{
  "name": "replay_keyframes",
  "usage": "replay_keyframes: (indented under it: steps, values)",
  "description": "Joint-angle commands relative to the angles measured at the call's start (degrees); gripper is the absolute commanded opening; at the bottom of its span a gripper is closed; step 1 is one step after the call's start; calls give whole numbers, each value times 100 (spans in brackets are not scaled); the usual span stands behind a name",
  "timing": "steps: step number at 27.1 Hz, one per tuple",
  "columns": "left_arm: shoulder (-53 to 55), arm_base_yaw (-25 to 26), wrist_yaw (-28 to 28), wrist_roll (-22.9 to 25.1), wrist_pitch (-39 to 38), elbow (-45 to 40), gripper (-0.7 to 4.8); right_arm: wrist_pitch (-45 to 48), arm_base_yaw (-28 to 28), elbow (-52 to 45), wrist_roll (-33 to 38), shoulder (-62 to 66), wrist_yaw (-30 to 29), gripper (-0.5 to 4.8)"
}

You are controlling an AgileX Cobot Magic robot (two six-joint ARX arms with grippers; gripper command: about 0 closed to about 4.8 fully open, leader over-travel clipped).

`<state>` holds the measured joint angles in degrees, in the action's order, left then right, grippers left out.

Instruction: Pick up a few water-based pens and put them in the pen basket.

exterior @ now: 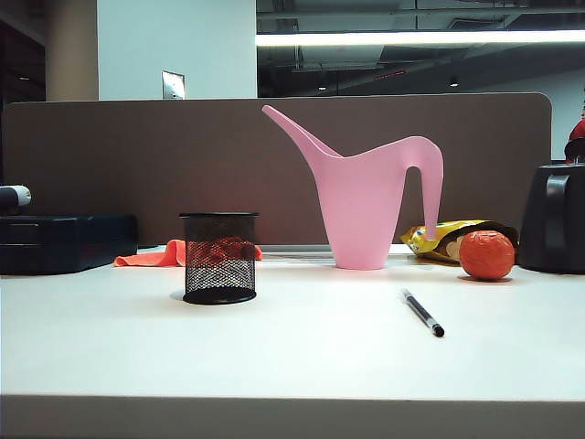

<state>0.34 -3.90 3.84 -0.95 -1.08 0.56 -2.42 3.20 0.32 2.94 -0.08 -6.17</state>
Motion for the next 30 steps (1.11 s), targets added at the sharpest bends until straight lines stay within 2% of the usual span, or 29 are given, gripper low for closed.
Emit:
replay_keyframes:
  steps: [1,21,30]
  values:
    - [2,2,4,26,72,9,-4,96,-2,4,-13,-7,7,-1]
    - [2,2,4,26,72,9,-4,96,-2,13,11,-7,-24,-1]
    - [2,0,7,24,70,9,-4,85,-15,118,334,-7,-529,-2]
